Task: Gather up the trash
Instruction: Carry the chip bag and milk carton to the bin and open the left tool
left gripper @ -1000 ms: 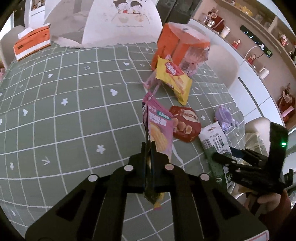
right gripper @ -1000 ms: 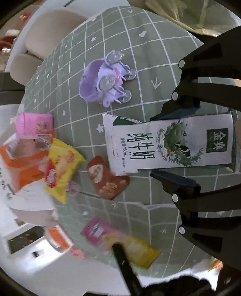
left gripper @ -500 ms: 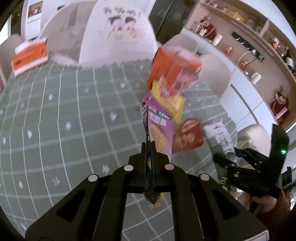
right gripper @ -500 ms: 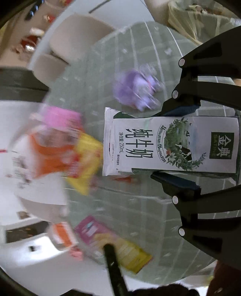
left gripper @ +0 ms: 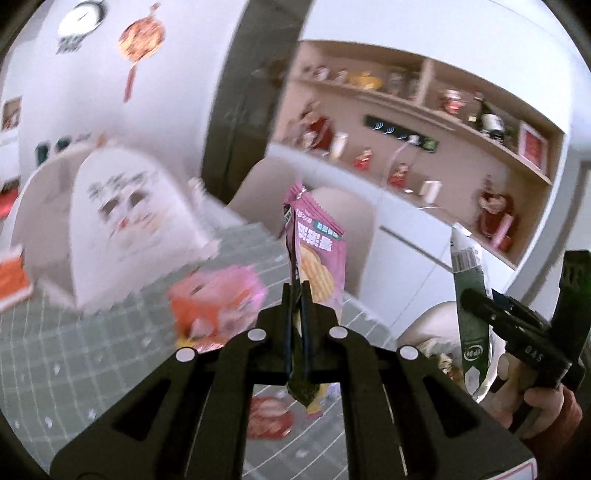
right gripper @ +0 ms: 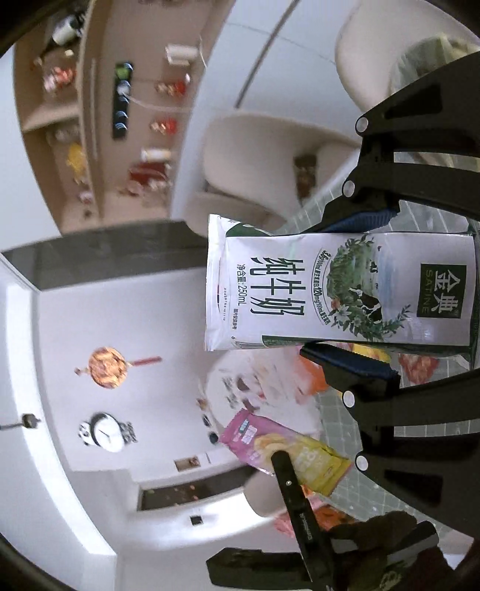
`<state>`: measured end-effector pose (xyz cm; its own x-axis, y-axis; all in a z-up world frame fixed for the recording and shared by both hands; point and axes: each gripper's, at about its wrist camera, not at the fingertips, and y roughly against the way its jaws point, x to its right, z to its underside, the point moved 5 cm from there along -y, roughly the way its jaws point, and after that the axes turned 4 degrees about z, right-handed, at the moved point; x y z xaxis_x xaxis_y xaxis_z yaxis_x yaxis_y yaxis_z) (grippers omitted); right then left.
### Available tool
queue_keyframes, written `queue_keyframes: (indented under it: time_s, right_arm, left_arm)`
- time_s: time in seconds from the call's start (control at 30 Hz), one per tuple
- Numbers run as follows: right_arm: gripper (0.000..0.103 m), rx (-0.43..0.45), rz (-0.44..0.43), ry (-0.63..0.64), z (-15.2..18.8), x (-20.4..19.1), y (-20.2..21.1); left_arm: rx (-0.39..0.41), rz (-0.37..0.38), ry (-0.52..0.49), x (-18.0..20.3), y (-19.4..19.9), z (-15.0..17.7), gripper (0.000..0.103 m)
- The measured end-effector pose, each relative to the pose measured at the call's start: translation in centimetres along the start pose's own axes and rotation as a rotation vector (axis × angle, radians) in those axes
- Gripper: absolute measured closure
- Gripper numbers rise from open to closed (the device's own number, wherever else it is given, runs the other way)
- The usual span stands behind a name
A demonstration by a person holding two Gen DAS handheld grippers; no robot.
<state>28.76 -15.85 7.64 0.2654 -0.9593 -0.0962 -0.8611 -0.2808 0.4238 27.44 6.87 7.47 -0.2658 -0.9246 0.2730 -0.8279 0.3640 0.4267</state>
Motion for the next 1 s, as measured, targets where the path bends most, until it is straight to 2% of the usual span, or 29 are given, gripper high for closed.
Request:
queue_keyframes:
  time_s: [0.2,0.37,0.5,0.67,0.9,1.0]
  right_arm:
    - [0.05,0.037,0.113,-0.004,0.1,6.3,3.6]
    - [0.05,0.051,0.182,-0.04,1.3,11.8,6.7]
    - [0.05,0.054,0.234,-0.07,2.8,16.3,9.5]
    - [0.05,0.05,0.296,-0.094,4.9,20.6,12.4]
    - [0.05,0.034,0.337,-0.154,7.9,27.1,14.8]
    - [0.05,0.031,0.339,-0.178,8.7,29.0,15.3]
  left_arm:
    - [-0.001,0.107,-0.063,7.0,-2.7,-0.2,0.099]
    - [-0.056,0.18,-0.098,12.6,-5.8,1.3,0.099]
    - [-0.108,0.245,-0.088,16.4,-8.2,3.0,0.099]
    - [-0.2,0.348,-0.059,21.2,-12.0,6.1,0.099]
    - [-0.377,0.4,-0.013,27.1,-18.7,11.4,0.099]
    - [-0.43,0.415,-0.003,29.1,-20.5,13.0,0.099]
